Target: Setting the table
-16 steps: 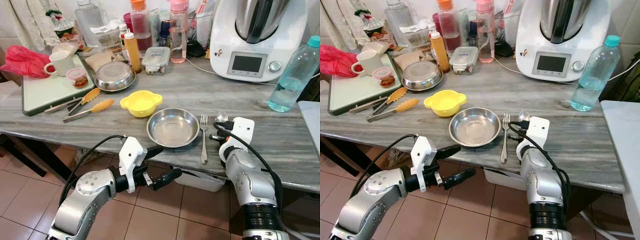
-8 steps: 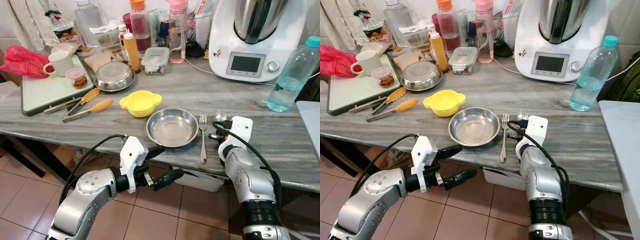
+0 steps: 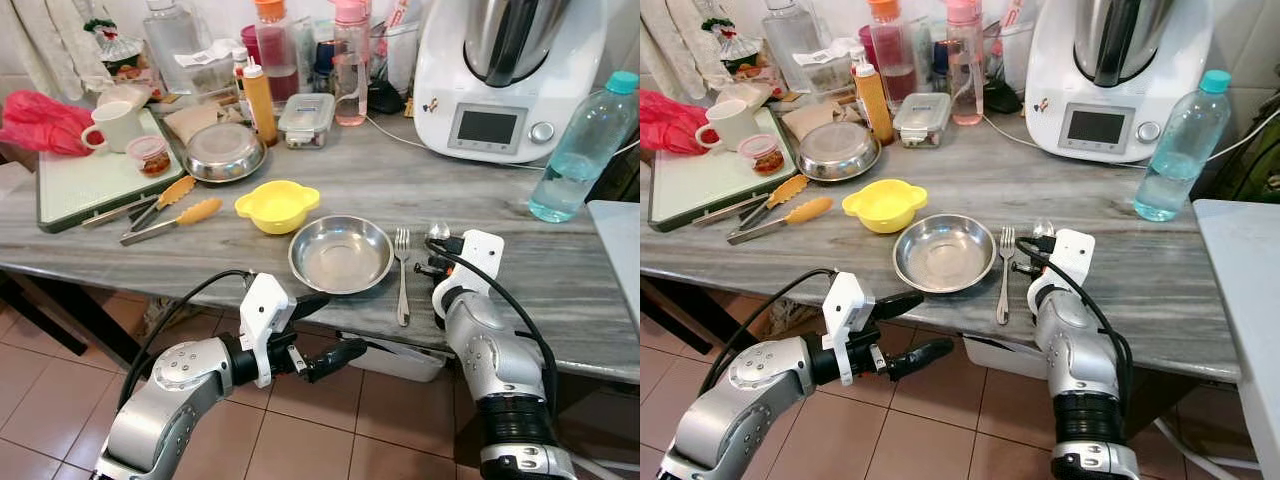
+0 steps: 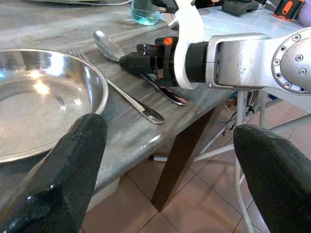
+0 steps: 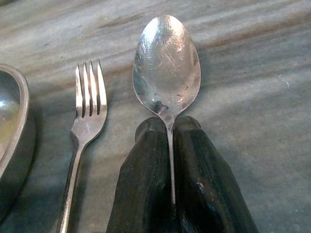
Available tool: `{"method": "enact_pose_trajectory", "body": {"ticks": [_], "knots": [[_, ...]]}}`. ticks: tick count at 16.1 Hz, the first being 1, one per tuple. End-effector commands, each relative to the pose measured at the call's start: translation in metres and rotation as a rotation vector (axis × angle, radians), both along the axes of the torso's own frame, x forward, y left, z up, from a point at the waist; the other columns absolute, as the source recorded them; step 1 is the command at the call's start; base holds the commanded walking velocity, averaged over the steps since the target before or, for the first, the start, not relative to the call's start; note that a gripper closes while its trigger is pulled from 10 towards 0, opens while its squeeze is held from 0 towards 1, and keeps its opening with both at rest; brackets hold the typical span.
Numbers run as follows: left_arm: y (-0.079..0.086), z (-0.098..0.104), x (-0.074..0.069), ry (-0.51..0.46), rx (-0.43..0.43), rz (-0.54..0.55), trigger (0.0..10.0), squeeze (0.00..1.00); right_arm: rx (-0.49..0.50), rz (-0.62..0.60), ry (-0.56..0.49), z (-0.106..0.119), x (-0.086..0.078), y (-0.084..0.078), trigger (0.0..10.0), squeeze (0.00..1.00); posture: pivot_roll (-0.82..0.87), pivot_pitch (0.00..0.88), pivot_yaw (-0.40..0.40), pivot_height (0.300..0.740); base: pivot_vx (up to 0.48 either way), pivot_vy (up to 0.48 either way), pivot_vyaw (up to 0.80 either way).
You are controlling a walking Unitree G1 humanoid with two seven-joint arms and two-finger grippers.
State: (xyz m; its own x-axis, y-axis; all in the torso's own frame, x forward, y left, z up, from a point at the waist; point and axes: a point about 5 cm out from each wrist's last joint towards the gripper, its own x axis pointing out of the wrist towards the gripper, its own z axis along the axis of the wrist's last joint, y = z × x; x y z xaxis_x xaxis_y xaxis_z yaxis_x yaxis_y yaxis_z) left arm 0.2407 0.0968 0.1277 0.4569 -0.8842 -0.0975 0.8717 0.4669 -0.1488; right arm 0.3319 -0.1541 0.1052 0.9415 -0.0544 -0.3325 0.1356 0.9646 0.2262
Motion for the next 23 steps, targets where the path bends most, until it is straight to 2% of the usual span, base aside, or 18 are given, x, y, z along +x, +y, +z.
{"method": "enact_pose_trajectory", "body": {"ticks": [1, 6, 10, 11, 12, 19, 23], "knots": [[0.001, -0.001, -0.001, 0.004, 0.015, -0.002, 10.0, 0.00, 0.020, 0.019, 0.096, -0.020, -0.008, 0.007, 10.0, 0.00, -0.11, 0.067, 0.097, 0.740, 0.000, 0.000, 0.00], [0.001, -0.003, -0.002, 0.009, 0.021, -0.003, 10.0, 0.00, -0.004, 0.045, 0.129, -0.027, -0.012, 0.004, 10.0, 0.00, -0.11, 0.071, 0.097, 0.740, 0.000, 0.000, 0.00], [0.001, -0.004, -0.002, 0.014, 0.021, -0.002, 10.0, 0.00, -0.004, 0.073, 0.142, -0.030, -0.015, 0.010, 10.0, 0.00, -0.11, 0.072, 0.096, 0.740, 0.000, 0.000, 0.00], [0.001, -0.004, -0.002, 0.014, 0.023, -0.002, 10.0, 0.00, 0.001, 0.081, 0.138, -0.030, -0.015, 0.012, 10.0, 0.14, -0.11, 0.072, 0.097, 0.740, 0.000, 0.000, 0.00], [0.000, -0.004, -0.002, 0.014, 0.024, -0.002, 10.0, 0.00, 0.004, 0.091, 0.133, -0.029, -0.014, 0.015, 10.0, 1.00, -0.11, 0.072, 0.097, 0.740, 0.000, 0.000, 0.00], [-0.002, -0.005, -0.001, 0.014, 0.025, -0.001, 10.0, 0.00, 0.005, 0.107, 0.130, -0.028, -0.014, 0.021, 10.0, 1.00, -0.11, 0.070, 0.097, 0.740, 0.000, 0.000, 0.00], [-0.003, -0.005, -0.001, 0.011, 0.026, -0.001, 10.0, 0.00, 0.005, 0.086, 0.077, -0.017, -0.013, 0.017, 10.0, 1.00, -0.12, 0.067, 0.096, 0.740, 0.000, 0.000, 0.00]]}}
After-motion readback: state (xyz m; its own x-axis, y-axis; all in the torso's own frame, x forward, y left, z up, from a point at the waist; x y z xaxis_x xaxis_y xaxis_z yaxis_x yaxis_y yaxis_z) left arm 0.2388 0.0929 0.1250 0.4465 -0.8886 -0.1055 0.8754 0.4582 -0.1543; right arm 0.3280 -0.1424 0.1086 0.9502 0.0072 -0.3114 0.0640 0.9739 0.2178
